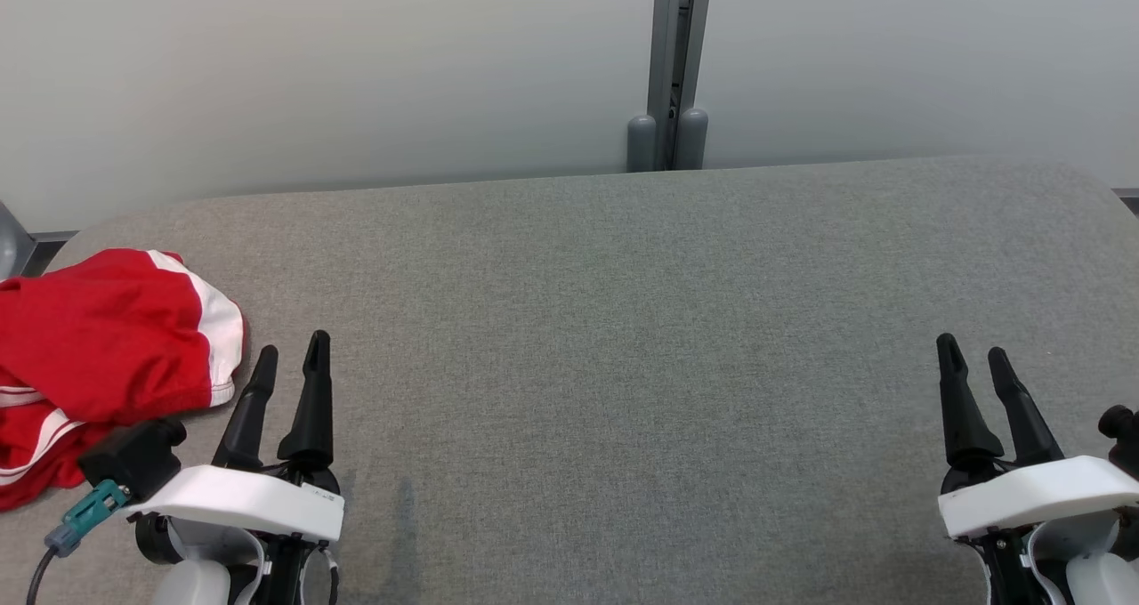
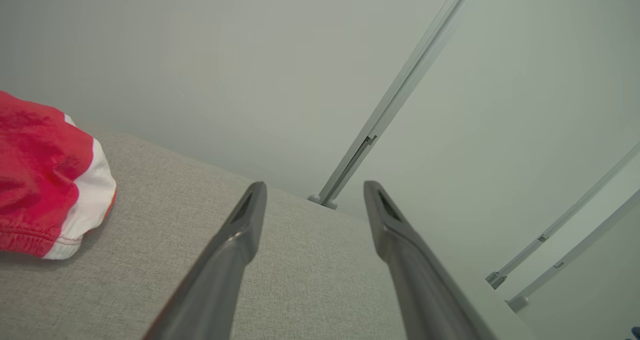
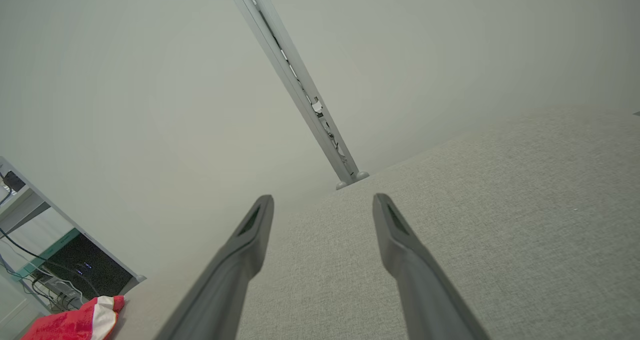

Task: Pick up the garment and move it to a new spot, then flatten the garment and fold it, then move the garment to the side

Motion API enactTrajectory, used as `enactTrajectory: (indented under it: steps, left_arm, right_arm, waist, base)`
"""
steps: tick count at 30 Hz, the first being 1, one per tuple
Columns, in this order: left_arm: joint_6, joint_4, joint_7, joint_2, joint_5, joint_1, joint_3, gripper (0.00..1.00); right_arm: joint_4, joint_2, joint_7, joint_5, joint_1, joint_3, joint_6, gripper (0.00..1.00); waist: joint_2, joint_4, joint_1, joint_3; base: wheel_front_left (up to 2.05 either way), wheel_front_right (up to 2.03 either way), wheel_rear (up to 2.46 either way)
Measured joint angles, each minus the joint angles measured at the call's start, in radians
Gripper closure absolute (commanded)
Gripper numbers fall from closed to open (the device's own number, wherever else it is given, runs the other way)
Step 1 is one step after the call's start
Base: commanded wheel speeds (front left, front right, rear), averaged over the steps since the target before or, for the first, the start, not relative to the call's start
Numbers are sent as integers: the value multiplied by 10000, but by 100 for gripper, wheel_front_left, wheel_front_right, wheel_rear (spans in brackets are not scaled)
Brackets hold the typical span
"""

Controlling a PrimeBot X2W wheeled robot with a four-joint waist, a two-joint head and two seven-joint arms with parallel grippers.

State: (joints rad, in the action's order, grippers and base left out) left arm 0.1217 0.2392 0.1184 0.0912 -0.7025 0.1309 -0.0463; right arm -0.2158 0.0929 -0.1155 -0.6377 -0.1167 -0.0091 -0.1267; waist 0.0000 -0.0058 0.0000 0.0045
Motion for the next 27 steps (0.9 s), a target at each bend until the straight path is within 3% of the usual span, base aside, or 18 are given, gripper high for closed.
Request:
enactTrajectory:
  steps: [27]
  left_arm:
    - [-351, 934, 677, 186, 3154, -15, -384, 0]
  right_arm:
    - [-711, -52, -698, 3446, -142, 94, -12, 0]
  waist:
    - [0, -23, 0, -10]
  base:
    - [0, 0, 0]
